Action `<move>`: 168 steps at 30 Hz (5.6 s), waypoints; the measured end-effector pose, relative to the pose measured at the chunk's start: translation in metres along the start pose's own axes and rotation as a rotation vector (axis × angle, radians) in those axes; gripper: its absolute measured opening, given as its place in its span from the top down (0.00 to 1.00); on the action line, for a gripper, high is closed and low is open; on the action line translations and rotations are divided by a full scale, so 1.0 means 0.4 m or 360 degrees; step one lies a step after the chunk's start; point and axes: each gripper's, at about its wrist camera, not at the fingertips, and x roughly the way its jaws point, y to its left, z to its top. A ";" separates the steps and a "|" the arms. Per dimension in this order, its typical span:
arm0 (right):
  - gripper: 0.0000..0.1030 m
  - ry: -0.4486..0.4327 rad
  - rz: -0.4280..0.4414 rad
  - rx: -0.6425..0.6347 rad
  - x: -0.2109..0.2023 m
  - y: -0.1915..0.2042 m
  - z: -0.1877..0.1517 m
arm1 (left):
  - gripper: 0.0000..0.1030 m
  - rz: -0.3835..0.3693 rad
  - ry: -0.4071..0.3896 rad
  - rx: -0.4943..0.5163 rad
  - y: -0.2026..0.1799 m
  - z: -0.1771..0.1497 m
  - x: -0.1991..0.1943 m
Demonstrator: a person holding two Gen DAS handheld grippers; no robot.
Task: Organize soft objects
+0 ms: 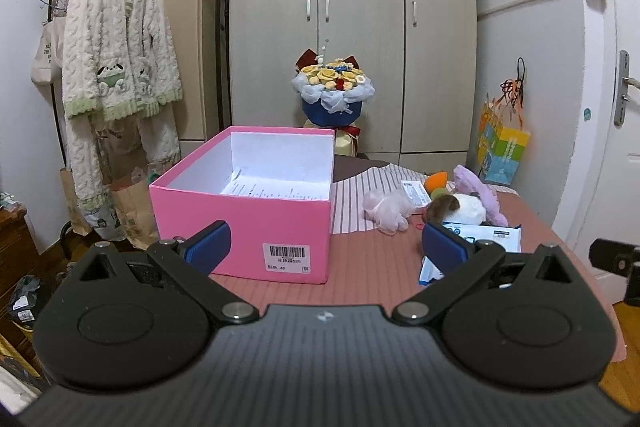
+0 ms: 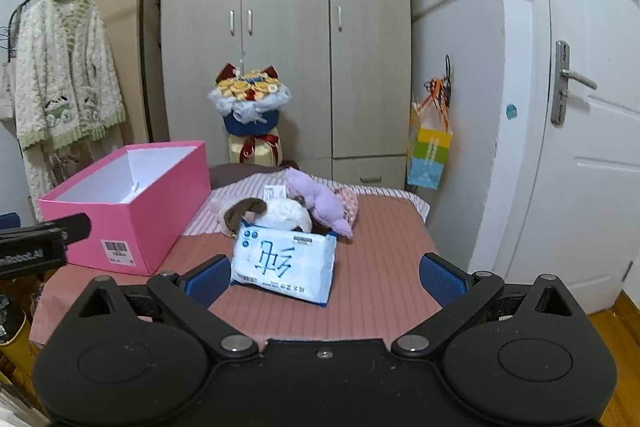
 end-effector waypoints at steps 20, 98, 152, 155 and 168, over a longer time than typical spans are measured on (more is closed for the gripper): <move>0.00 -0.0052 0.0010 -0.0040 -0.003 0.004 -0.010 | 0.00 -0.0021 0.0004 -0.0029 0.005 -0.004 0.003; 0.46 0.0589 0.0670 -0.0152 0.297 0.114 -0.091 | 0.48 -0.0677 0.0934 -0.0039 -0.064 -0.073 0.294; 0.40 0.0613 0.0993 -0.0312 0.709 0.505 0.333 | 0.47 -0.0356 0.0919 -0.0256 0.296 0.311 0.716; 0.40 0.0683 0.0970 -0.0304 0.767 0.527 0.325 | 0.47 -0.0340 0.0953 -0.0287 0.306 0.291 0.773; 0.31 0.0755 0.0850 -0.0524 0.797 0.581 0.323 | 0.32 -0.0253 0.0990 -0.0389 0.354 0.255 0.787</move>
